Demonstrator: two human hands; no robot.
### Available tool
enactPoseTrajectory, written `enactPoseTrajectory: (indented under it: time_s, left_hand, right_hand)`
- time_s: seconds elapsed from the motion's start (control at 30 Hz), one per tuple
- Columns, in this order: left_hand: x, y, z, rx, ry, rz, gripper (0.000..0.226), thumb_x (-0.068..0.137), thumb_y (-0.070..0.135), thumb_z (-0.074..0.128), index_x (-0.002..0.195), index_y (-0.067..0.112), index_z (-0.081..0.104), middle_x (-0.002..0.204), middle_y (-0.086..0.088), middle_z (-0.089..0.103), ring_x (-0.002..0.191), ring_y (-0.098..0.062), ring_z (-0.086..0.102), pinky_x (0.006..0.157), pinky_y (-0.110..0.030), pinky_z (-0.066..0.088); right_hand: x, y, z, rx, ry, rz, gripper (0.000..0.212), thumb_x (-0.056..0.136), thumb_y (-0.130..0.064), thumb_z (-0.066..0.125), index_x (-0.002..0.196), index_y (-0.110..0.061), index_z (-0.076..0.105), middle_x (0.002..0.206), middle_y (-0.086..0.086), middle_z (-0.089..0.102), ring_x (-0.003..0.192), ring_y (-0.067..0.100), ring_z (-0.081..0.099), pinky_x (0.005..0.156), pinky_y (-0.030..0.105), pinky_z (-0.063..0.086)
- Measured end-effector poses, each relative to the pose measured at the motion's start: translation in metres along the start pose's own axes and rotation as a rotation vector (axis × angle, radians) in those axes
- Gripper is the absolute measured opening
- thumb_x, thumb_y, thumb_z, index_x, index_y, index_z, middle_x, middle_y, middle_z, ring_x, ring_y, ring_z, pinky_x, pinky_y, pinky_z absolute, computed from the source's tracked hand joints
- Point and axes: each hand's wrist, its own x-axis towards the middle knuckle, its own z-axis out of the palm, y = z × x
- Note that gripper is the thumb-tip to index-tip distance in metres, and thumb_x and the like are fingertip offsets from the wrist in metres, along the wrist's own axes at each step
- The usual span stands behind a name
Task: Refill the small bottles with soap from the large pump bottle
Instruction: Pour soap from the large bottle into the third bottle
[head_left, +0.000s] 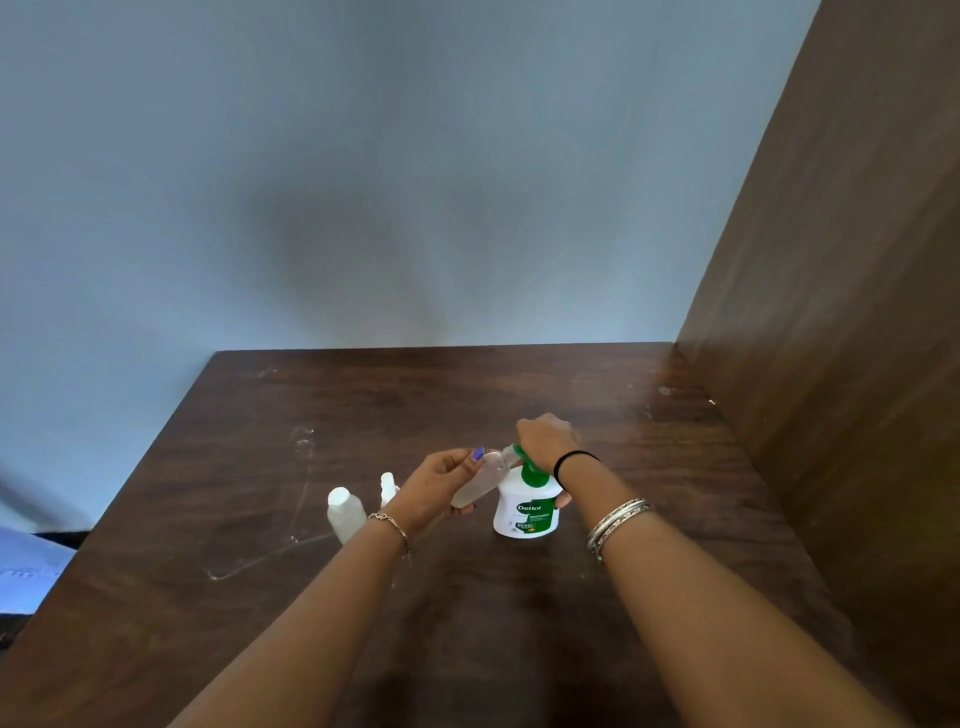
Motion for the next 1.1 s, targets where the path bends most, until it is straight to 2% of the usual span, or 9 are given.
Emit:
enactPoseTrajectory:
  time_s: [0.1,0.23,0.5,0.63,0.73,0.8,0.9,1.0,1.1]
  left_hand:
    - [-0.001,0.0,0.002,-0.016,0.003,-0.002,0.021,0.094,0.026,0.044,0.097,0.016,0.063,0.089,-0.007,0.055,0.073,-0.016,0.048,0.062,-0.027,0.043]
    - [-0.001,0.002,0.0,-0.013,-0.013,0.026,0.022,0.094,0.028,0.045,0.096,0.018,0.065,0.088,-0.008,0.056,0.071,-0.015,0.048,0.062,-0.027,0.043]
    - [0.0,-0.004,-0.001,-0.002,0.01,0.016,0.026,0.092,0.031,0.047,0.098,0.012,0.064,0.094,-0.01,0.057,0.075,-0.017,0.049,0.063,-0.028,0.043]
    - [-0.001,-0.007,0.0,-0.017,0.022,0.01,0.025,0.092,0.03,0.048,0.099,0.013,0.064,0.096,-0.012,0.056,0.077,-0.019,0.049,0.063,-0.03,0.043]
    - [-0.001,-0.004,0.0,-0.041,0.004,0.017,0.024,0.093,0.029,0.047,0.097,0.014,0.065,0.092,-0.012,0.056,0.073,-0.017,0.049,0.063,-0.029,0.043]
    - [-0.001,-0.004,0.0,-0.042,0.002,0.015,0.023,0.093,0.028,0.047,0.097,0.014,0.065,0.091,-0.011,0.056,0.073,-0.016,0.049,0.062,-0.028,0.043]
    - [-0.001,-0.007,0.0,-0.033,0.012,0.006,0.021,0.093,0.028,0.047,0.094,0.017,0.065,0.092,-0.01,0.057,0.075,-0.016,0.049,0.061,-0.027,0.043]
    - [-0.001,-0.009,0.0,-0.05,0.012,0.001,0.023,0.092,0.031,0.047,0.094,0.017,0.065,0.093,-0.013,0.056,0.074,-0.019,0.049,0.057,-0.025,0.044]
    - [-0.001,-0.009,0.001,-0.067,0.007,0.003,0.025,0.092,0.031,0.047,0.096,0.016,0.065,0.094,-0.013,0.056,0.075,-0.019,0.05,0.057,-0.025,0.045]
  right_hand:
    - [-0.001,-0.001,-0.001,-0.001,-0.036,-0.009,0.03,0.091,-0.03,0.035,0.093,-0.007,0.055,0.107,0.018,0.06,0.086,0.027,0.052,0.075,0.032,0.039]
    - [-0.002,-0.004,-0.008,0.005,-0.143,-0.045,0.041,0.094,-0.038,0.029,0.1,-0.009,0.056,0.114,0.018,0.059,0.101,0.03,0.056,0.085,0.035,0.041]
    - [-0.006,0.003,0.004,-0.058,0.157,-0.069,0.044,0.091,-0.038,0.033,0.104,-0.006,0.061,0.1,0.014,0.059,0.086,0.028,0.051,0.077,0.034,0.04]
    - [-0.006,0.002,0.002,-0.09,0.094,-0.062,0.048,0.092,-0.042,0.03,0.106,-0.007,0.06,0.107,0.016,0.06,0.087,0.028,0.05,0.078,0.034,0.04]
    - [-0.003,-0.001,-0.001,-0.076,0.014,-0.055,0.051,0.091,-0.045,0.029,0.109,-0.008,0.059,0.111,0.017,0.058,0.092,0.029,0.051,0.087,0.037,0.046]
    - [-0.004,0.0,0.0,-0.084,0.029,-0.058,0.046,0.09,-0.043,0.032,0.101,-0.008,0.059,0.104,0.015,0.058,0.093,0.029,0.055,0.087,0.039,0.048]
    - [-0.005,0.005,0.005,-0.093,0.118,-0.07,0.036,0.09,-0.039,0.035,0.091,-0.011,0.056,0.092,0.011,0.056,0.087,0.028,0.056,0.078,0.034,0.044]
    - [-0.007,0.004,0.005,-0.079,0.137,-0.073,0.039,0.089,-0.038,0.035,0.096,-0.009,0.06,0.091,0.01,0.055,0.085,0.028,0.054,0.076,0.034,0.042]
    - [-0.006,0.0,0.001,-0.086,0.066,-0.065,0.045,0.09,-0.043,0.033,0.103,-0.009,0.06,0.103,0.015,0.059,0.091,0.03,0.055,0.082,0.035,0.044]
